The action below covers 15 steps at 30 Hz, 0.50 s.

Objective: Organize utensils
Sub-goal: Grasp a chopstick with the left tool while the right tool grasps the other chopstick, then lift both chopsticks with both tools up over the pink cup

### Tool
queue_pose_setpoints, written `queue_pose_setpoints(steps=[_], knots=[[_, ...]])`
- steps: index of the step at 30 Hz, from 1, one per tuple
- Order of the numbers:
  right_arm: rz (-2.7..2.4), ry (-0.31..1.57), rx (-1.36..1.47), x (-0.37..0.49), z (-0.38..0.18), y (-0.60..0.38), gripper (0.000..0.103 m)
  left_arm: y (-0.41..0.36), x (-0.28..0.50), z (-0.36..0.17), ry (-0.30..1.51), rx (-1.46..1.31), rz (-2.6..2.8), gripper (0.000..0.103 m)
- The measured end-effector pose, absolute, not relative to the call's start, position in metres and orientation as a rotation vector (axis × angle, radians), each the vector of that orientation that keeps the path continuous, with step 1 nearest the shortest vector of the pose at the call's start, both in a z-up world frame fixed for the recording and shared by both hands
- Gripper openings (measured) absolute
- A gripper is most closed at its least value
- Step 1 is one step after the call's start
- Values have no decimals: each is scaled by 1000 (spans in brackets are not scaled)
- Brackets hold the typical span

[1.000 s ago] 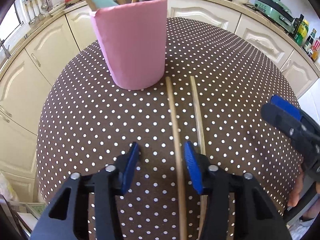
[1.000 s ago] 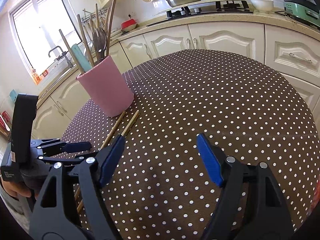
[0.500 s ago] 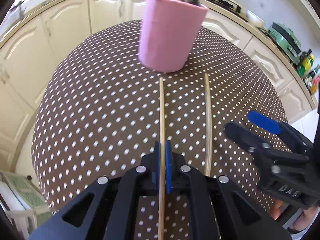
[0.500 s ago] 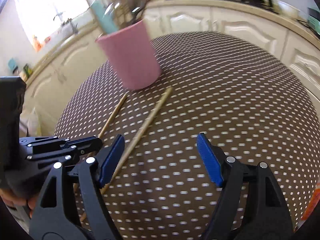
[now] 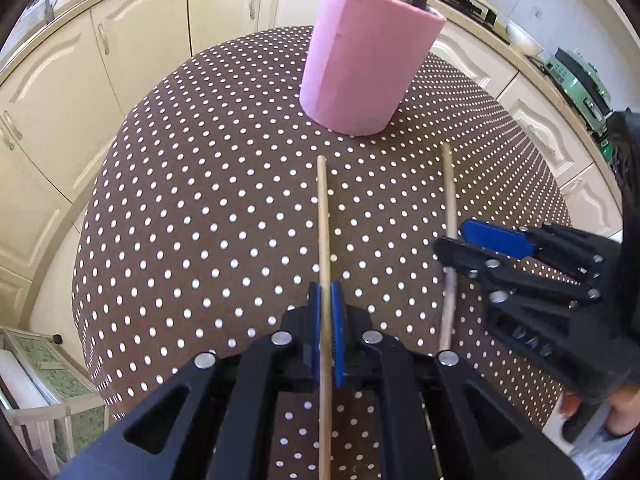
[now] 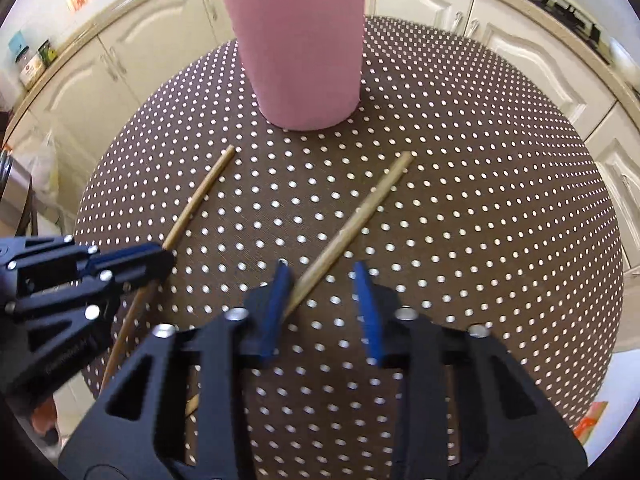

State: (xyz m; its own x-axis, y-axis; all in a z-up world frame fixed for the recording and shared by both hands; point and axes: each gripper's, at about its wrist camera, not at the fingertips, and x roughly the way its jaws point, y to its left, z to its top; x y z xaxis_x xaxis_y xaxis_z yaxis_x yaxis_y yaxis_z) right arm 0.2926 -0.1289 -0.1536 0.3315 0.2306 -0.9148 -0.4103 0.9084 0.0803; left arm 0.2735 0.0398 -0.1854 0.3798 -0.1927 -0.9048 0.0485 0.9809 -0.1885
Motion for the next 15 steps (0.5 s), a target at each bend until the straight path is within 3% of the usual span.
queue_pose_setpoints(steps=[8,15], knots=[[489,1264,-133,318,-152,-157,6,31,295,-186,1215,-103,-177,11],[510,1244,-90,318,-148,-185,6,28,295,-187,1174,-131,-174,5]])
